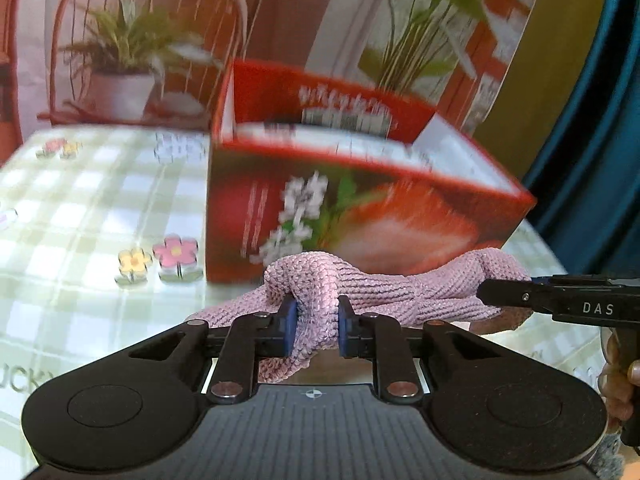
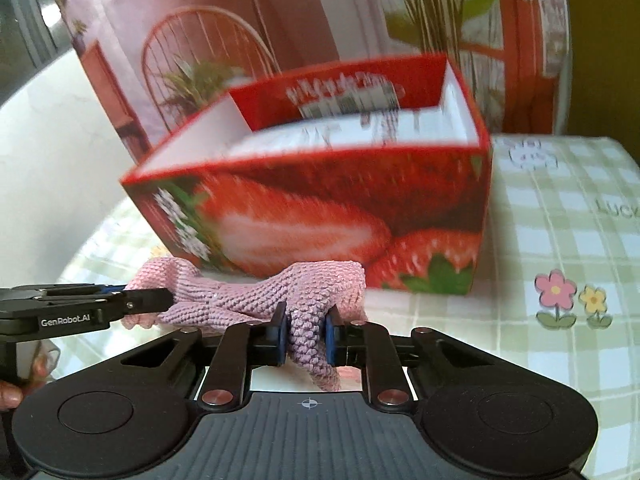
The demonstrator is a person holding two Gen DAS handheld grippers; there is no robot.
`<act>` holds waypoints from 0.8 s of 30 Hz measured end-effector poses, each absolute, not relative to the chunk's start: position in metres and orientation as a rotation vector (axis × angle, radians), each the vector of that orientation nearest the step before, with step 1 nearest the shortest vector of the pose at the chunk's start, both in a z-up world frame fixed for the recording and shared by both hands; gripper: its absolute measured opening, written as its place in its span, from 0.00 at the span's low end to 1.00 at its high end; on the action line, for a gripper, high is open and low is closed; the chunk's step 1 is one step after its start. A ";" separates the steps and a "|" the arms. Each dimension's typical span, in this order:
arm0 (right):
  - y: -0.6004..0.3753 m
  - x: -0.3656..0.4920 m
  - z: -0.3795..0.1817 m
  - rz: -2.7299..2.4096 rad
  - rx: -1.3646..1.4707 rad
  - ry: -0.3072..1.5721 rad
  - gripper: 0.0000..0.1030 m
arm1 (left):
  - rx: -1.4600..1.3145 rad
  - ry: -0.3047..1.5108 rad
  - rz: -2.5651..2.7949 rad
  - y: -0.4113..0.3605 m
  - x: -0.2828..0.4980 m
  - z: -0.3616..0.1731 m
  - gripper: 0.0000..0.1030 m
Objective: Organize soft objects
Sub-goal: 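Lift the pink knit cloth with both tools and release it into the box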
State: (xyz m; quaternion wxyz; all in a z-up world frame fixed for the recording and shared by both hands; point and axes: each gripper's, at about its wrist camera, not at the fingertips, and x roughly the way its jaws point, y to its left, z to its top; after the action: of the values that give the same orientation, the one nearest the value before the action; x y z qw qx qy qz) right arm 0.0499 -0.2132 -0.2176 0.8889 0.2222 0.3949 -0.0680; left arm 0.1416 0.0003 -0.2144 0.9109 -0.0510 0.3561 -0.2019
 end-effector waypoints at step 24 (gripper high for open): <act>-0.257 0.122 -0.112 -0.158 0.240 0.553 0.15 | -0.020 0.425 -0.363 -0.042 0.217 -0.103 0.21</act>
State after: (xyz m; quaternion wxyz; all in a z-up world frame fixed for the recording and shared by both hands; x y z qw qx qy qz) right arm 0.1217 -0.2571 -0.1124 0.9519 0.1178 0.2718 -0.0778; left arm 0.2168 -0.0421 -0.1027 0.9611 -0.0100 0.2100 -0.1794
